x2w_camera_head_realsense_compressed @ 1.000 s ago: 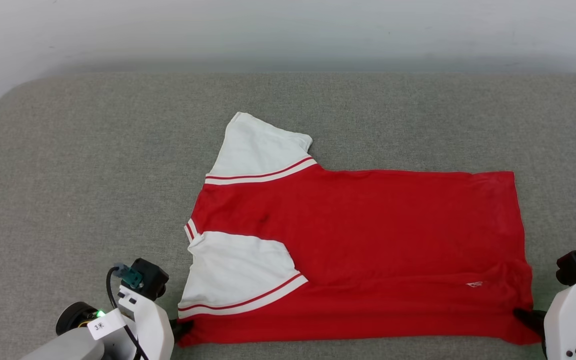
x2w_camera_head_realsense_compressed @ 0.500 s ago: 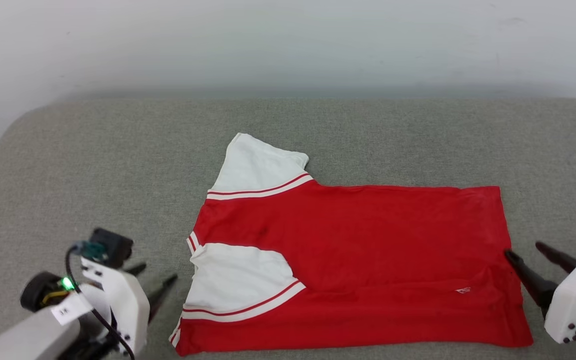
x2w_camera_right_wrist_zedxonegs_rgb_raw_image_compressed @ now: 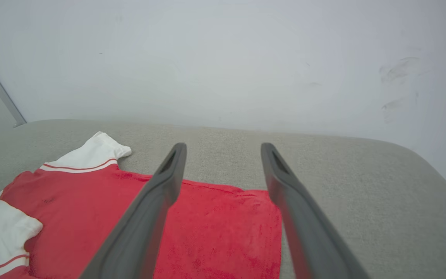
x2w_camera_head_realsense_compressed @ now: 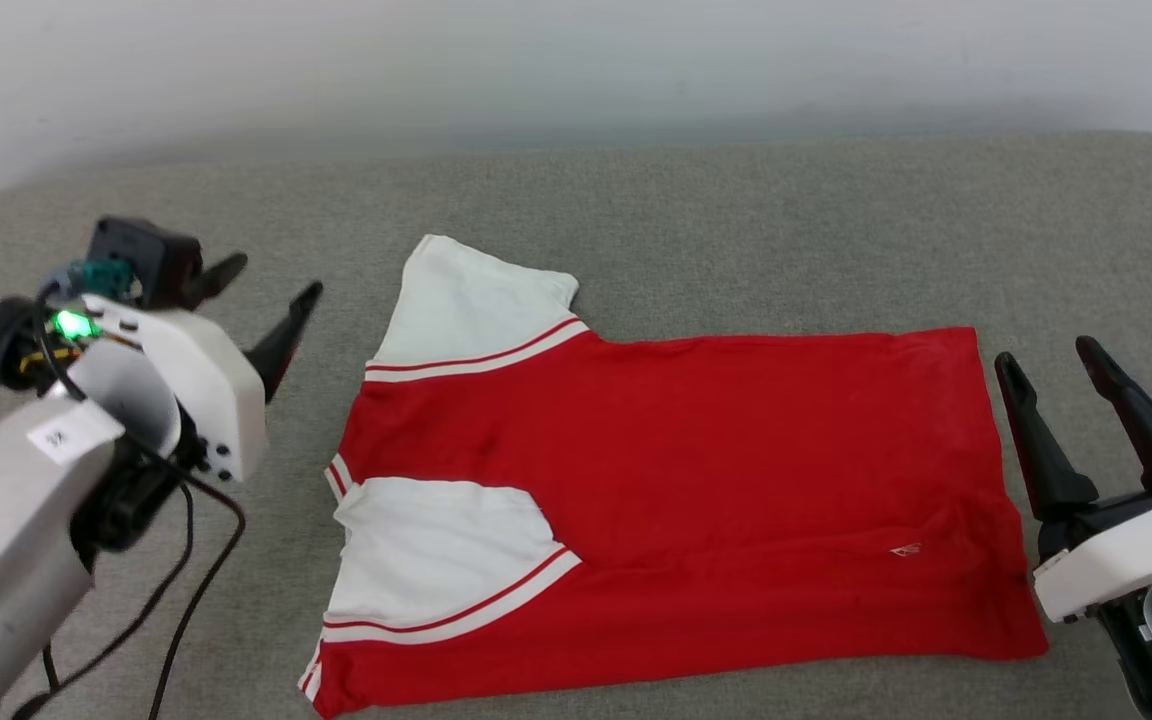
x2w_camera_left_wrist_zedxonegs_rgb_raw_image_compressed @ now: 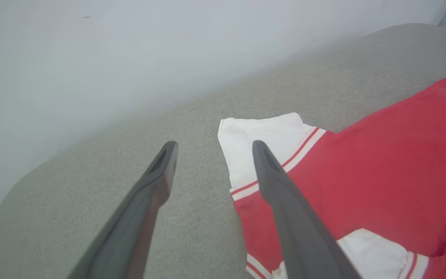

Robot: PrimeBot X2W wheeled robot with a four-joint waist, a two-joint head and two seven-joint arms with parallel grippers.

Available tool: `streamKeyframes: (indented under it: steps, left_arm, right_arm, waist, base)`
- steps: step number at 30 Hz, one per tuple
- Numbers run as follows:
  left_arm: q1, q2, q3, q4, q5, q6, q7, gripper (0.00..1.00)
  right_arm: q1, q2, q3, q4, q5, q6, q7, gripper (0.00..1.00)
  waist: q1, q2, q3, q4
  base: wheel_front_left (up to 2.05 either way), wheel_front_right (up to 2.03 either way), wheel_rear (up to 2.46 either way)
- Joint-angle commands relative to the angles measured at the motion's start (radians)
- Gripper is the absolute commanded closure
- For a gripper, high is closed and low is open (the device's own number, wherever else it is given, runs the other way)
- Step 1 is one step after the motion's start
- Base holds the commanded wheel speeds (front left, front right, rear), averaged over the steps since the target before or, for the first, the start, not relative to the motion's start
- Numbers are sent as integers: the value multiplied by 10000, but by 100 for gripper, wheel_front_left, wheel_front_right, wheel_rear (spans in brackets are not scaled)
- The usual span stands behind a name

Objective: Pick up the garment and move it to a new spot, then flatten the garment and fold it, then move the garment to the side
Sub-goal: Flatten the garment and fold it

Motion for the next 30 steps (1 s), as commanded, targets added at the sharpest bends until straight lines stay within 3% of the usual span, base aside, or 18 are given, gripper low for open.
streamKeyframes:
  steps: [1, 7, 15, 23, 30]
  left_arm:
    - [-484, -48, 76, 173, 82, -139, 140, 0]
    - [-2281, -216, 202, 982, 259, -705, 1066, 0]
    - [-4288, -690, 148, 2265, -289, -1403, 3311, 0]
    - [-5512, -1070, -83, 3369, -1000, -1739, 5760, 0]
    - [-5900, -1136, -401, 3851, -1004, -1893, 6700, 0]
  right_arm:
    - [83, 211, -48, -276, -159, -5, -158, 0]
    - [-45, 645, 0, -1101, -675, -5, -523, 0]
    - [-419, 835, 109, -1688, -1028, -7, -536, 0]
    - [-834, 776, 252, -1960, -1121, -7, -452, 0]
    - [-1185, 876, 399, -1977, -1150, -7, -579, 0]
  waist:
    - [0, 0, 382, -271]
    - [0, 0, 1334, -753]
    - [0, 0, 2594, -1249]
    - [0, 0, 3504, -1556]
    - [0, 0, 4048, -1685]
  base:
    - [0, 0, 0]
    - [0, 0, 0]
    - [0, 0, 0]
    - [0, 0, 0]
    - [0, 0, 0]
